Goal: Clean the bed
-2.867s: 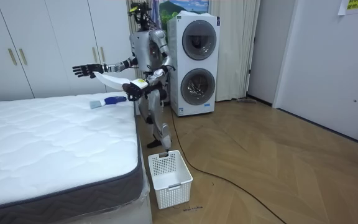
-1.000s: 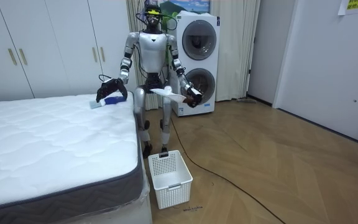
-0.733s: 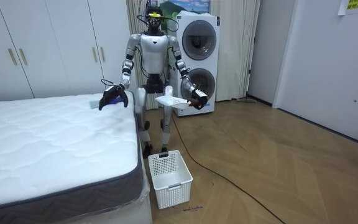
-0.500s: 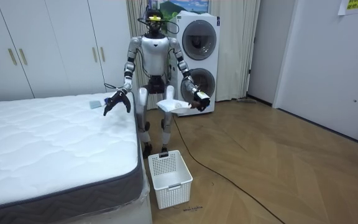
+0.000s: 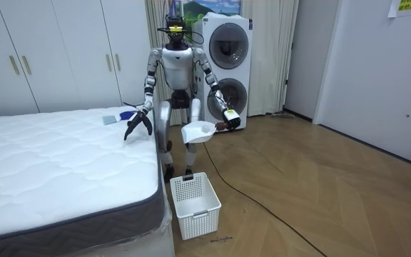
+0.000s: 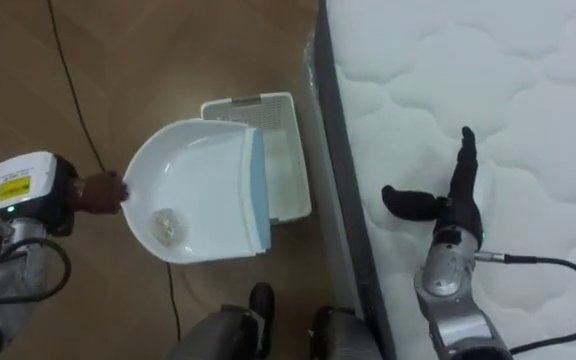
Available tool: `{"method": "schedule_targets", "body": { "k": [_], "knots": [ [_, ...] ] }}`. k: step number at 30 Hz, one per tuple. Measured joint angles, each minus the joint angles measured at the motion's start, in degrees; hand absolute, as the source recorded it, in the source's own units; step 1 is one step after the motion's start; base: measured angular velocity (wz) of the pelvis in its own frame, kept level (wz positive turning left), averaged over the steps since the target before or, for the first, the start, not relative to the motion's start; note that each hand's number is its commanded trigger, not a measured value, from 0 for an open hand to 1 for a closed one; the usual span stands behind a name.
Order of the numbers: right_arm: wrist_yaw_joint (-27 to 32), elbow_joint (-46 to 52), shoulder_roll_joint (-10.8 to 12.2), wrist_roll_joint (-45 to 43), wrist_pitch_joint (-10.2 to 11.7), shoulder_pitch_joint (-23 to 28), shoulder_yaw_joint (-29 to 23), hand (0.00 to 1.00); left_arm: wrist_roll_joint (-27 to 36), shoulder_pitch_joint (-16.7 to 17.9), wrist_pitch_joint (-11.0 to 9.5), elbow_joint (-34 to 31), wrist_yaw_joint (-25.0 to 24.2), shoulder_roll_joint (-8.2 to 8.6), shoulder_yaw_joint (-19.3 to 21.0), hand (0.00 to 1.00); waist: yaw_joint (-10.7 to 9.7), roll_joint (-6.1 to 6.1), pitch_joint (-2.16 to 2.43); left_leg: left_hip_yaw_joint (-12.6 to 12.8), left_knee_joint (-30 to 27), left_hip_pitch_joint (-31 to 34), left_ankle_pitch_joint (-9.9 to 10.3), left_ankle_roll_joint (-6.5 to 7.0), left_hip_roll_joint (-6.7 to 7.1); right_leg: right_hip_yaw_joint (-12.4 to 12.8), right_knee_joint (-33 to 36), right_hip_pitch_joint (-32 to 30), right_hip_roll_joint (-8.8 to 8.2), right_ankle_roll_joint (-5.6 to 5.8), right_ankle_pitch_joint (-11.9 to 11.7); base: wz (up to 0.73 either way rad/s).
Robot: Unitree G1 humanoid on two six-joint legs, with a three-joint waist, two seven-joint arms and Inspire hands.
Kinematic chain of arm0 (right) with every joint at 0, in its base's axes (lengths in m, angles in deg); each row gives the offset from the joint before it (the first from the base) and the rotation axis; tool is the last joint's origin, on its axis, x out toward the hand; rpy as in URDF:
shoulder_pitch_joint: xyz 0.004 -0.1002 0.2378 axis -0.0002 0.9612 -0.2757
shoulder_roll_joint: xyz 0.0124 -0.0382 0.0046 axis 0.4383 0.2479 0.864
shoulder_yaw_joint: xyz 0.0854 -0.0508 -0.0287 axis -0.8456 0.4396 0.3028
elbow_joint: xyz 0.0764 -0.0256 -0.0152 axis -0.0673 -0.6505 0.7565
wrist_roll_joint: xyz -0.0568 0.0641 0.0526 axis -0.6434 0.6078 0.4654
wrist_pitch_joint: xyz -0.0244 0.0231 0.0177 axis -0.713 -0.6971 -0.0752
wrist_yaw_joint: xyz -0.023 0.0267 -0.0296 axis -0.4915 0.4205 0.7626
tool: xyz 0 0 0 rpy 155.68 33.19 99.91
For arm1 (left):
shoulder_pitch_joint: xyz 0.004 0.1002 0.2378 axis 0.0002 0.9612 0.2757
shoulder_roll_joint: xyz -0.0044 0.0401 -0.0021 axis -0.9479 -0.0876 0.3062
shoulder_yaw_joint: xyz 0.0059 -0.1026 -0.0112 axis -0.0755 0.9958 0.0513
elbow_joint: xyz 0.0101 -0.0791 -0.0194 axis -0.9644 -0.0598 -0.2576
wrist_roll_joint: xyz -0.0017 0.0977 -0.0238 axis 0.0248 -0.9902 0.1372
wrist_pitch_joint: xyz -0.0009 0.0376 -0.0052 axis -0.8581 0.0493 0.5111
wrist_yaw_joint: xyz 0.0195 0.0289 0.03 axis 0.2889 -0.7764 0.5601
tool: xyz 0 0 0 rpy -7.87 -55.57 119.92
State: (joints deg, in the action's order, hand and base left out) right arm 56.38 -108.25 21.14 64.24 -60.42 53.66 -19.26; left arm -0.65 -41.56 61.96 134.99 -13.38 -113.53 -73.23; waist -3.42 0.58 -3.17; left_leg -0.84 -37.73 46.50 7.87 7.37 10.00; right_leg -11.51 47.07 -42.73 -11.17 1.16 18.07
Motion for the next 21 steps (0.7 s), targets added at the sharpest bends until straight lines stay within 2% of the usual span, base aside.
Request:
{"method": "schedule_targets", "body": {
  "k": [2,4,6,9,11,15,21],
  "knots": [
    [-0.2,0.0,-0.5,-1.0,-0.1,0.0,0.2,0.0,-2.5,-0.4,0.6,-0.2,-0.9,-0.91,0.0,1.0,-0.3,0.02,0.01,0.7,-0.3,0.4,0.1,-0.55,0.33,0.6,1.3,-0.9,-0.53,0.03,0.4,-0.03],
    [-0.2,0.0,-1.4,-1.8,-0.4,0.0,1.0,0.0,-5.5,-1.0,1.7,-0.8,-2.3,-2.19,-0.3,1.0,-1.4,0.66,0.04,0.6,-1.4,1.4,0.5,-1.89,0.69,0.8,2.0,-1.7,-0.88,0.09,0.8,0.09],
    [-0.3,0.0,-1.4,-3.4,-2.3,0.0,1.1,0.0,-8.1,-2.5,3.3,-1.1,-3.4,-3.04,-0.9,1.0,-1.5,0.76,0.09,0.6,-1.8,2.7,0.4,-2.89,0.67,0.7,2.3,-2.5,-0.92,-0.35,1.1,0.05],
    [-0.3,0.8,-1.4,-5.0,-5.2,-0.1,1.1,0.0,-11.9,-4.4,6.0,-1.8,-6.0,-3.46,-1.1,1.0,-1.2,0.85,0.1,1.0,-2.1,4.2,0.2,-3.19,0.68,1.2,2.9,-4.5,-0.98,-0.34,1.1,-0.03],
    [-0.3,2.1,-1.4,-6.9,-6.3,0.0,1.1,0.0,-14.1,-4.4,7.3,-4.0,-8.2,-4.3,-1.1,1.0,-1.2,0.87,0.12,1.3,-2.2,4.8,0.2,-3.25,0.68,1.4,3.2,-5.3,-1.05,-0.35,1.1,-0.02],
    [0.4,5.5,-1.5,-8.1,-8.2,0.2,1.1,0.0,-16.5,-4.4,10.0,-7.5,-11.5,-5.07,-1.1,1.0,-1.2,0.9,0.14,1.9,-3.2,5.4,1.1,-4.62,0.7,2.2,4.7,-6.0,-1.16,0.1,1.2,0.0],
    [0.5,8.5,-2.1,-10.0,-10.2,1.0,1.1,0.0,-17.3,-4.5,10.5,-9.7,-15.9,-7.73,-1.1,1.0,-1.2,1.49,0.2,1.9,-4.6,6.3,1.8,-4.42,0.45,2.7,5.3,-6.5,-0.29,0.22,1.4,-0.03]
  ]
}}
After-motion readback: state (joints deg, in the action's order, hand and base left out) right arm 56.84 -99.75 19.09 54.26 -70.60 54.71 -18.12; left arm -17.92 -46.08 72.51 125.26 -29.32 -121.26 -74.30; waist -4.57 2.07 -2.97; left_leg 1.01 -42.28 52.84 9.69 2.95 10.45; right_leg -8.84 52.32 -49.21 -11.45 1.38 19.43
